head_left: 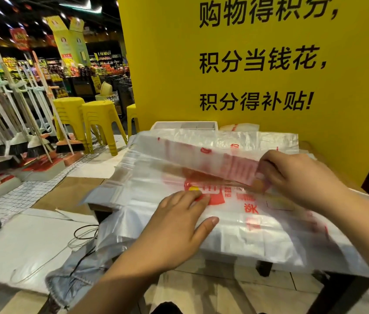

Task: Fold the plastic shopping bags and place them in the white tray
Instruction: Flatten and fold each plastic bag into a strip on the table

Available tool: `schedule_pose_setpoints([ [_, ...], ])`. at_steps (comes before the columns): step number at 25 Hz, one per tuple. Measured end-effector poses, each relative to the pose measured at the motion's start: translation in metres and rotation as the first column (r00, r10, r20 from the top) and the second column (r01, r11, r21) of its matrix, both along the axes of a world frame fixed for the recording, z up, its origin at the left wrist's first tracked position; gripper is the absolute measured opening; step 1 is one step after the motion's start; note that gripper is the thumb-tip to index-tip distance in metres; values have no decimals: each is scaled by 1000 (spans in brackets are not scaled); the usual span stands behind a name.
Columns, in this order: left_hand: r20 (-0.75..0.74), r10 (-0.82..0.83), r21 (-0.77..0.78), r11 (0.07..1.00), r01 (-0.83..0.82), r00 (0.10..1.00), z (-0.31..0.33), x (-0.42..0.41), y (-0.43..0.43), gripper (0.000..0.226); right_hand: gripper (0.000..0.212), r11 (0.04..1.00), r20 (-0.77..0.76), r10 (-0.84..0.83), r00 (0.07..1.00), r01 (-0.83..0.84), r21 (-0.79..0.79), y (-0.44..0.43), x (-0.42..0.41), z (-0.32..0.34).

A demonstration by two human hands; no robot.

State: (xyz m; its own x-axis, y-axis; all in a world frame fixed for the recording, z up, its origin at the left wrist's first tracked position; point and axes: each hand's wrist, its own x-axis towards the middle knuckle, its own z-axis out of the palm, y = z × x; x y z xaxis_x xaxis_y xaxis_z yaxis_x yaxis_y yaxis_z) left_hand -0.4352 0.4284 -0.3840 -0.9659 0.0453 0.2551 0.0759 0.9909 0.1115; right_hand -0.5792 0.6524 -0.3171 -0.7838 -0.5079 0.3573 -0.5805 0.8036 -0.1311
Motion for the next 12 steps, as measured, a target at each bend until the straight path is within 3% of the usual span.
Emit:
schedule_pose_setpoints([
  [4,40,36,-43,998,-35,999,4,-7,3,77,26,967,169,50,984,-5,-254,2,7,35],
  [8,132,57,8,998,-59,990,9,-20,6,63,28,782,421,50,906,227,-581,-9,-8,30],
  [10,72,46,86,995,-52,996,9,-24,4,60,24,690,547,104,830,336,-641,-24,-9,10],
  [12,-116,22,153,988,-4,993,5,-16,2,53,18,662,648,186,738,393,-638,-38,-7,-11],
])
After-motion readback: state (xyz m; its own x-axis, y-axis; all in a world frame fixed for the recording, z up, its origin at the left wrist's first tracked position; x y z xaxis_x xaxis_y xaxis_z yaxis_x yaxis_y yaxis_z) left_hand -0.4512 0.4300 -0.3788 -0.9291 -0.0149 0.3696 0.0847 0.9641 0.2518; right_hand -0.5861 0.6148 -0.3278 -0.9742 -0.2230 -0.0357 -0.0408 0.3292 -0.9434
